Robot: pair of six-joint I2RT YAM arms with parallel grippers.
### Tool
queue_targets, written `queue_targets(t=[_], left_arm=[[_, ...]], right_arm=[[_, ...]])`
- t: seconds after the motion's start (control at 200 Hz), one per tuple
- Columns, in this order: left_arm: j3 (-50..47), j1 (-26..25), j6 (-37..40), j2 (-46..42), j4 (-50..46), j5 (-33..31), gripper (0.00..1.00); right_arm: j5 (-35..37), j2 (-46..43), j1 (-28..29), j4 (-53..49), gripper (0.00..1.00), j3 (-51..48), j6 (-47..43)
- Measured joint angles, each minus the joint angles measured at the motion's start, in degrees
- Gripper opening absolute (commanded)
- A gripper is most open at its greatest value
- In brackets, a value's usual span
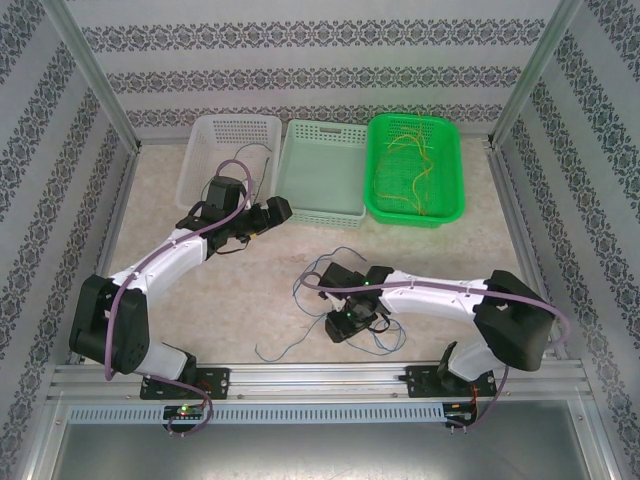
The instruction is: Untangle the cables
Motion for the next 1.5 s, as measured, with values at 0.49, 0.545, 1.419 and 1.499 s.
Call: queue_targets(t=[0.49,0.545,1.419,1.499], left_arm=[[0.0,0.0,0.0,0.0,0.04,-0.04,1.0],[-0.02,0.07,0.0,-0.02,0.04,-0.04,1.0],[-2.23,-0.28,4.59,-2.69,-3.1,-0.9,1.0],[-2.23,-0.28,5.27,-2.95,-3.26,-0.72,1.0]], right_arm=[[3.19,14.32,-1.7,1.2,0.0,11.96,1.9],[4.02,15.21,-2.8,2.29,0.0,13.97,1.95],[4.15,11.41,-10.03,-4.0,0.0,17.33,-4.57],[3.48,8.11,-11.52,-5.66,0.0,17.66,-6.03]])
